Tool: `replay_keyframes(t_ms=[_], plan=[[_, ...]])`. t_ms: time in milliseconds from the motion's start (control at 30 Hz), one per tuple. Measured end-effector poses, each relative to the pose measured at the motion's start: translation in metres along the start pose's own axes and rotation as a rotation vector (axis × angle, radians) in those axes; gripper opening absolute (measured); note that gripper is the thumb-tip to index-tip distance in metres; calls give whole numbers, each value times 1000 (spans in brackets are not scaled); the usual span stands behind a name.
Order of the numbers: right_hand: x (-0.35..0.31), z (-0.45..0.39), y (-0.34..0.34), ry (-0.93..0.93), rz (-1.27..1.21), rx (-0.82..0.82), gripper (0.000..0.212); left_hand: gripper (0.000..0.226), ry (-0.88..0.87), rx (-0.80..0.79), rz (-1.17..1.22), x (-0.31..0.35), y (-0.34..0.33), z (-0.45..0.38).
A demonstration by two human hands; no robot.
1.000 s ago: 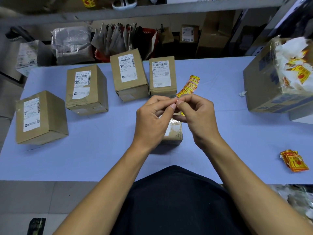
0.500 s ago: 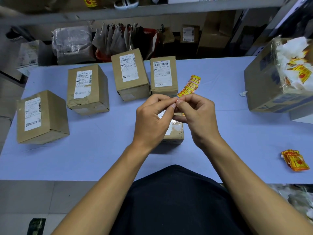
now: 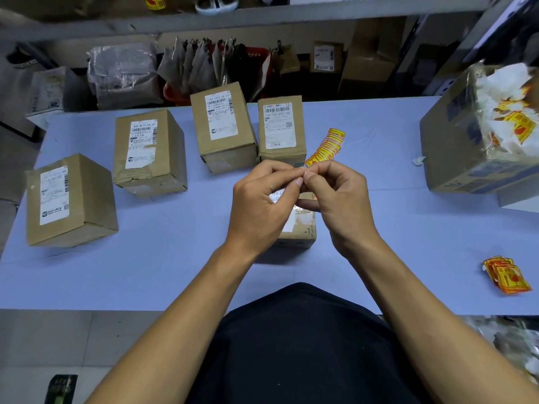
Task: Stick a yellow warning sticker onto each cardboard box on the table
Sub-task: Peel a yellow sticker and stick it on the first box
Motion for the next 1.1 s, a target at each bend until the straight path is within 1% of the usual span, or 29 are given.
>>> replay_keyframes(t_ms=[233, 467, 600, 700, 800, 933, 1100], plan=[[-3, -1, 3, -26, -21, -25, 14, 19, -44, 22, -59, -2, 0, -1], [-2, -1, -1, -38, -52, 12, 17, 16, -136, 53, -153, 0, 0, -2], [-1, -1, -2, -28, -52, 18, 18, 16, -137, 52, -146, 1, 1, -2], [1, -1, -3, -5, -43, 14, 19, 16, -112, 35, -105, 0, 2, -2], [2, -1, -3, 29, -46, 4, 22, 17, -35, -14, 9, 1, 2, -2], [5, -1, -2, 57, -44, -18, 14, 16, 99, -92, 189, 1, 2, -2], [7, -3, 1, 97, 2, -44, 12, 12, 147, -114, 237, 1, 3, -3]])
Point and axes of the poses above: each hand's wrist, its own z-axis away from the middle knuckle, its own y-axis out of the back of the hand, x = y × z, the point moved 1 cm from there along -z, towards the middle knuckle, and after that the axes turned 10 degrees about -z, right-handed, at the moved point
